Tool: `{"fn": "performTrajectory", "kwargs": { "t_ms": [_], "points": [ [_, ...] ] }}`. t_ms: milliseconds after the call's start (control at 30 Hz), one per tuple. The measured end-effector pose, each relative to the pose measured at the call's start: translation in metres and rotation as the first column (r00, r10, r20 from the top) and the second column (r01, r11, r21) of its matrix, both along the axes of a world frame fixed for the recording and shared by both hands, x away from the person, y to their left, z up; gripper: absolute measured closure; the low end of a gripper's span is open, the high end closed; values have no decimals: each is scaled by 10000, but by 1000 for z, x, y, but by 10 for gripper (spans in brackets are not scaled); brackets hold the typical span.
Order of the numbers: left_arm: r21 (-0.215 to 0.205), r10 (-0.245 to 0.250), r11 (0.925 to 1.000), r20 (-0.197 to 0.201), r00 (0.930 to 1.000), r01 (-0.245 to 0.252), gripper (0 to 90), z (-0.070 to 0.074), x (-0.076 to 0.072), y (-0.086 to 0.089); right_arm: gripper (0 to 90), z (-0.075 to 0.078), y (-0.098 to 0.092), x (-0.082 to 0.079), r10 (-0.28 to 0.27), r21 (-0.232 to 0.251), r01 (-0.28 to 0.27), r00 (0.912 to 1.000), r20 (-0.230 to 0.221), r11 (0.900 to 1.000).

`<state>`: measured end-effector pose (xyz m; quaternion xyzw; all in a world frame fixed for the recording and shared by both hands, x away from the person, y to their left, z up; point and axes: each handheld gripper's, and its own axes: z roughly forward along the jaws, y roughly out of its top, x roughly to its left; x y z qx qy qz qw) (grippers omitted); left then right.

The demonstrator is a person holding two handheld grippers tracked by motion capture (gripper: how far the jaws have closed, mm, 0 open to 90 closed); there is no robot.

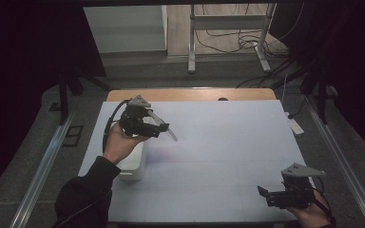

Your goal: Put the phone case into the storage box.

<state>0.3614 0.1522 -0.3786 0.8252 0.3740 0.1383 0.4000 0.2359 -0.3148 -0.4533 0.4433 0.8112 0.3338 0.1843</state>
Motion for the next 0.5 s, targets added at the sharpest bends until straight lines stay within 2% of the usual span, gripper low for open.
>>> {"fn": "performTrajectory", "kwargs": {
  "t_ms": [467, 500],
  "points": [
    [284, 723, 9970, 35, 9974, -724, 169, 16, 11, 15, 0, 0, 0, 1, -20, 2, 20, 10000, -41, 10000],
    [310, 888, 9956, 41, 9960, -888, 169, 18, 12, 19, 0, 0, 0, 0, -4, -2, 4, 10000, -38, 10000]
  ]
}}
